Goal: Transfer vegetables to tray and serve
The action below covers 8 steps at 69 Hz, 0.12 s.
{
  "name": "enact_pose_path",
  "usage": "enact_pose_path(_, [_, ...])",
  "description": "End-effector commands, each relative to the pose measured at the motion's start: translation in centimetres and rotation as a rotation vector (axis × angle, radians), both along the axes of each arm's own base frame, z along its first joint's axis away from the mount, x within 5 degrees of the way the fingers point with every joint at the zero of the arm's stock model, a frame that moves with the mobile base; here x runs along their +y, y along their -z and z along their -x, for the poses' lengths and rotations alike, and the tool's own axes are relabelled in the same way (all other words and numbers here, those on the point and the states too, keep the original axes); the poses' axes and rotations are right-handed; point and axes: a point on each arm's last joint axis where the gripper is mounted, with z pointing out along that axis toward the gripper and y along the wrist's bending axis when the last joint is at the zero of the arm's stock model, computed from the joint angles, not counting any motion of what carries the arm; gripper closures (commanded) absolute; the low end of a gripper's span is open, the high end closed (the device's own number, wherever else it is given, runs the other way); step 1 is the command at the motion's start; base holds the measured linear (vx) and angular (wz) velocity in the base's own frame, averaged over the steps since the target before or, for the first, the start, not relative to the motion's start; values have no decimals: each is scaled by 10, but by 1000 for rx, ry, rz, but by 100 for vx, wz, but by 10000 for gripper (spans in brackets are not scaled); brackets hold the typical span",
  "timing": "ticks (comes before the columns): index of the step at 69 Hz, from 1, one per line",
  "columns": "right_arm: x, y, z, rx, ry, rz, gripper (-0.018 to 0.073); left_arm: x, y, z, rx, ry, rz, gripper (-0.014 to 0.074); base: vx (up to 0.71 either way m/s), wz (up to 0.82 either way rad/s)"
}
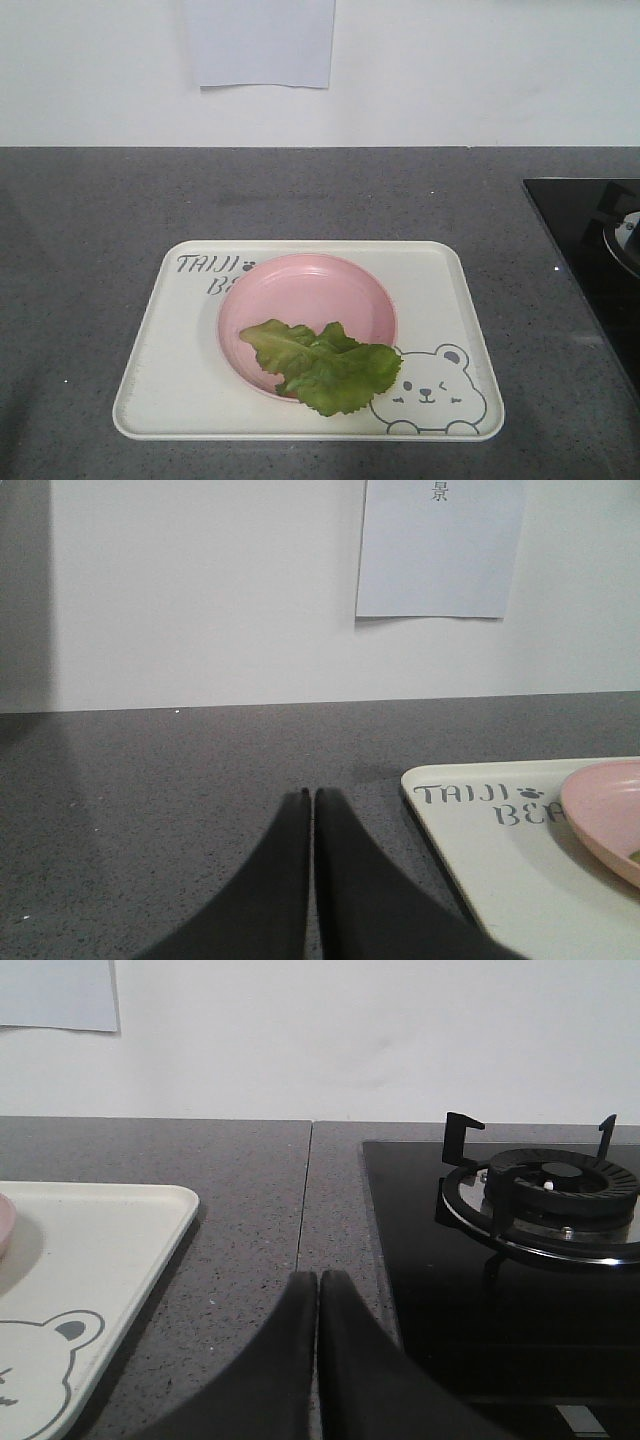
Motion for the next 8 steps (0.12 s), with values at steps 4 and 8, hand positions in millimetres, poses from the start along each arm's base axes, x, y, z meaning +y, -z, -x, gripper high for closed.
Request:
enact_pose_path(4, [0,-4,0,-68,3,11,564,0,0,1,-69,3,14,603,0,0])
enact_pose_path(8, [0,-4,0,-68,3,11,564,0,0,1,-69,3,14,603,0,0])
